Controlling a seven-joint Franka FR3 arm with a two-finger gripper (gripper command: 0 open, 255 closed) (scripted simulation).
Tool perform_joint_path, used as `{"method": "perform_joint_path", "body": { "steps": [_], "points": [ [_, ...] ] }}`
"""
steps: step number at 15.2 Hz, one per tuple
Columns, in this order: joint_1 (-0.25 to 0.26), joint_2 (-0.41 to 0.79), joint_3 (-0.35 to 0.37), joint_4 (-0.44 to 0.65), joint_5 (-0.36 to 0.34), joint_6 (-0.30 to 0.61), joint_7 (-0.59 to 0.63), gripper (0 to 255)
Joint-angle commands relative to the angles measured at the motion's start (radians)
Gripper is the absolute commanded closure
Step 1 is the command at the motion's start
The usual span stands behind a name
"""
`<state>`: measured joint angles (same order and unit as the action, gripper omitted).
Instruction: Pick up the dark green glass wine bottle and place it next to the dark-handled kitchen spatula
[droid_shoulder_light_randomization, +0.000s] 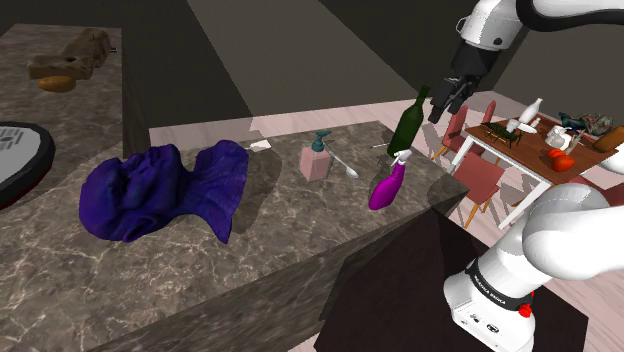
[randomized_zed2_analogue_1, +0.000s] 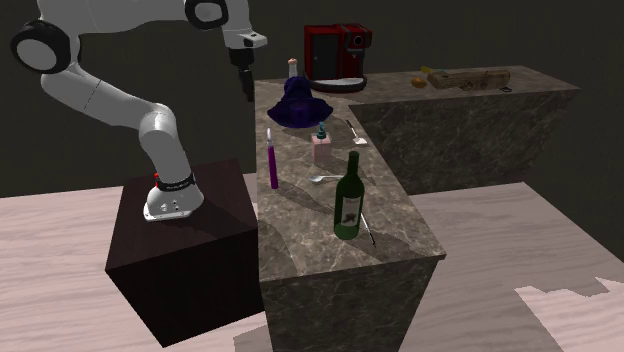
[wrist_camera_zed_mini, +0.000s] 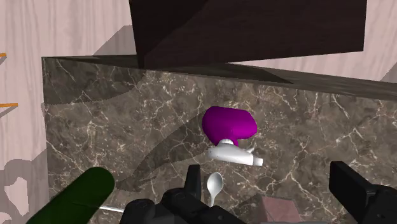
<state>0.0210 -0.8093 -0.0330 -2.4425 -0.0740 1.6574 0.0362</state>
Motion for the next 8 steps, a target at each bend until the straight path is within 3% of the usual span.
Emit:
{"method": "perform_joint_path", "body": {
  "steps": [1,8],
  "points": [
    [0.0,0.0,0.0,0.0,0.0,0.0,0.0,0],
    [-0.041,0.195,-0.138,0.115,-0.063,0.076,-0.137,0]
  ]
}}
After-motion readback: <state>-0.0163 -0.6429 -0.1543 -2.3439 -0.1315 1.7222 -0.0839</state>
